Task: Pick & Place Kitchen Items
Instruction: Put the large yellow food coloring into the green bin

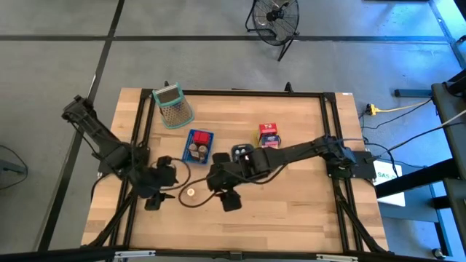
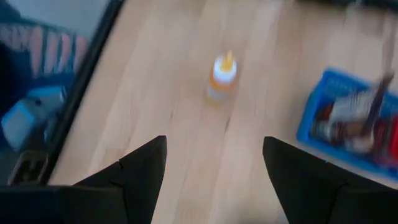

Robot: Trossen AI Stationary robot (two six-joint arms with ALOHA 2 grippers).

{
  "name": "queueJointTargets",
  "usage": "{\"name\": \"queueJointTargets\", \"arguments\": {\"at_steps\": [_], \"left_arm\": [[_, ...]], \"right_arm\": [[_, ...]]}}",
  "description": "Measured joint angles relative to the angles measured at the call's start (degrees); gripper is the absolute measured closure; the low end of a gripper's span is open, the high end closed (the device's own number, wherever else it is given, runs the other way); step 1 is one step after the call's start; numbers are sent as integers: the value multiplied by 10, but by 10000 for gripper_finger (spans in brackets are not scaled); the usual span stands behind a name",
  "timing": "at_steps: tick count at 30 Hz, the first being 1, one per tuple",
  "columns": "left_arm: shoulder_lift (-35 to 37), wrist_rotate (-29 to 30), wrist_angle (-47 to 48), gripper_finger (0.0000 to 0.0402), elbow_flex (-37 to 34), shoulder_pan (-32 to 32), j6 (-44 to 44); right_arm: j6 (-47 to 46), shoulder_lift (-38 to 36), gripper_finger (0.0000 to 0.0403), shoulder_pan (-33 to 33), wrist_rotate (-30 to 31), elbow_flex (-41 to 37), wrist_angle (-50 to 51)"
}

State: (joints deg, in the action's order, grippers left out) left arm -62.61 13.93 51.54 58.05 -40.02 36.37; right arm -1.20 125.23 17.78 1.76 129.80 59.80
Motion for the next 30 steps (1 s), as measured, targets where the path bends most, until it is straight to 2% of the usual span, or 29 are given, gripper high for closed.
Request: {"name": "queueJointTargets", "arguments": {"at_steps": [5,10,14,24,30], "left_arm": [[3,68,-4,149,-13,-66,46],[3,170,-12,149,-52,-146,112],[3,248,-80,149,-99,-194,124],[-5,280,-334,149,-220,-254,116],[-22,334,-367,149,-248,-252,115]], "right_arm": [[-4,5,133,9,2,-15,-108],[-44,13,133,13,0,-16,-142],[-57,23,133,19,-6,-16,-171],[-56,32,133,61,-3,-17,-274],[-55,32,133,100,73,-17,-297]]}}
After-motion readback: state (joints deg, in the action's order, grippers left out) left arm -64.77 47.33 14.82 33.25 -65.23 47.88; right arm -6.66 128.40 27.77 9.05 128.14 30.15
